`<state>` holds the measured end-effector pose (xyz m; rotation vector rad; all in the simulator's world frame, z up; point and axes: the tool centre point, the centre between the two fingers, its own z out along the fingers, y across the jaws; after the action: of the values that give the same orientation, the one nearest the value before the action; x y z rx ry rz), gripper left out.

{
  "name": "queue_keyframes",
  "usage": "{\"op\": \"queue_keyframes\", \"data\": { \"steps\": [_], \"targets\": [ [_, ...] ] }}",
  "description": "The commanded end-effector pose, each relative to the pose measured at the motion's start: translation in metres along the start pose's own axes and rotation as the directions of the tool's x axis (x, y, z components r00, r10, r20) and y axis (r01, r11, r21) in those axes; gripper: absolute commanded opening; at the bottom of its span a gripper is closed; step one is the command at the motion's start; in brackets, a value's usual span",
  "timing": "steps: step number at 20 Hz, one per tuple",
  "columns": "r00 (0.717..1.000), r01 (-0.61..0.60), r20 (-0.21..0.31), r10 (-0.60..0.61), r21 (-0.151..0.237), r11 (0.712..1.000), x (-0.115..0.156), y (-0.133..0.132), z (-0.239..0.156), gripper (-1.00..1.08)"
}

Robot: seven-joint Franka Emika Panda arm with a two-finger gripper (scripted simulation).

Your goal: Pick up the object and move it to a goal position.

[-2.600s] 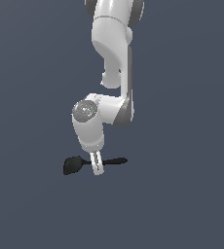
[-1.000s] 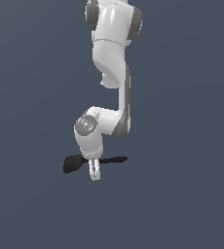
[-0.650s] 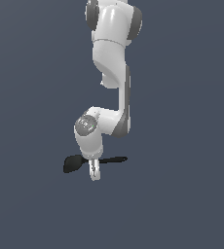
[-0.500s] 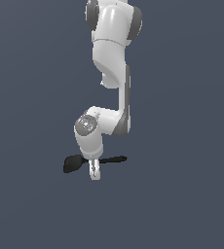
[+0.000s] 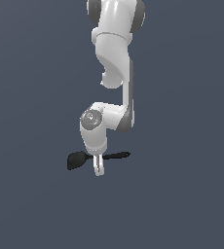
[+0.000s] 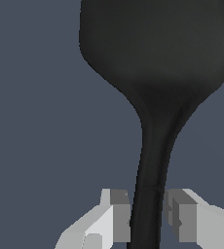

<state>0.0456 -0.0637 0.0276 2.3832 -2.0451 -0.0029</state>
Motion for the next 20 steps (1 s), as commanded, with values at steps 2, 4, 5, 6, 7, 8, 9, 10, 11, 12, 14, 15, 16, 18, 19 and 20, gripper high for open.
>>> {"op": "queue_keyframes", "data": {
  "steps": [2,4,5,6,7,8,9,10,11,12,14,15,16,18,19,20],
  "targets": [
    [1.0,0.001,0.0,-0.001,0.002,1.0,-0.014,0.008,-0.009,-1.0],
    [1.0,0.001,0.0,-0.001,0.002,1.0,-0.024,0.014,-0.016,-1.0],
    [1.0,0.001,0.0,-0.001,0.002,1.0,-0.029,0.018,-0.019,-1.0],
    [1.0,0.001,0.0,-0.001,0.002,1.0,-0.035,0.022,-0.023,-1.0],
    [1.0,0.001,0.001,-0.001,0.002,1.0,-0.042,0.026,-0.027,-1.0],
    [1.0,0.001,0.001,-0.001,0.002,1.0,-0.049,0.031,-0.031,-1.0],
    [1.0,0.001,0.001,-0.001,0.002,1.0,-0.056,0.035,-0.036,-1.0],
    [1.0,0.001,0.001,-0.001,0.002,1.0,-0.063,0.04,-0.04,-1.0],
    [1.0,0.001,0.002,-0.001,0.002,1.0,-0.071,0.044,-0.045,-1.0],
    [1.0,0.001,0.002,-0.001,0.002,1.0,-0.078,0.049,-0.049,-1.0],
    [1.0,0.001,0.002,-0.001,0.002,1.0,-0.094,0.06,-0.059,-1.0],
    [1.0,0.001,0.002,-0.001,0.002,1.0,-0.103,0.065,-0.065,-1.0],
    [1.0,0.001,0.002,-0.001,0.002,1.0,-0.111,0.07,-0.07,-1.0],
    [1.0,0.001,0.002,-0.001,0.002,1.0,-0.126,0.079,-0.079,-1.0],
    [1.0,0.001,0.002,-0.001,0.002,1.0,-0.133,0.084,-0.084,-1.0],
    [1.0,0.001,0.002,-0.001,0.002,1.0,-0.14,0.088,-0.089,-1.0]
  ]
}}
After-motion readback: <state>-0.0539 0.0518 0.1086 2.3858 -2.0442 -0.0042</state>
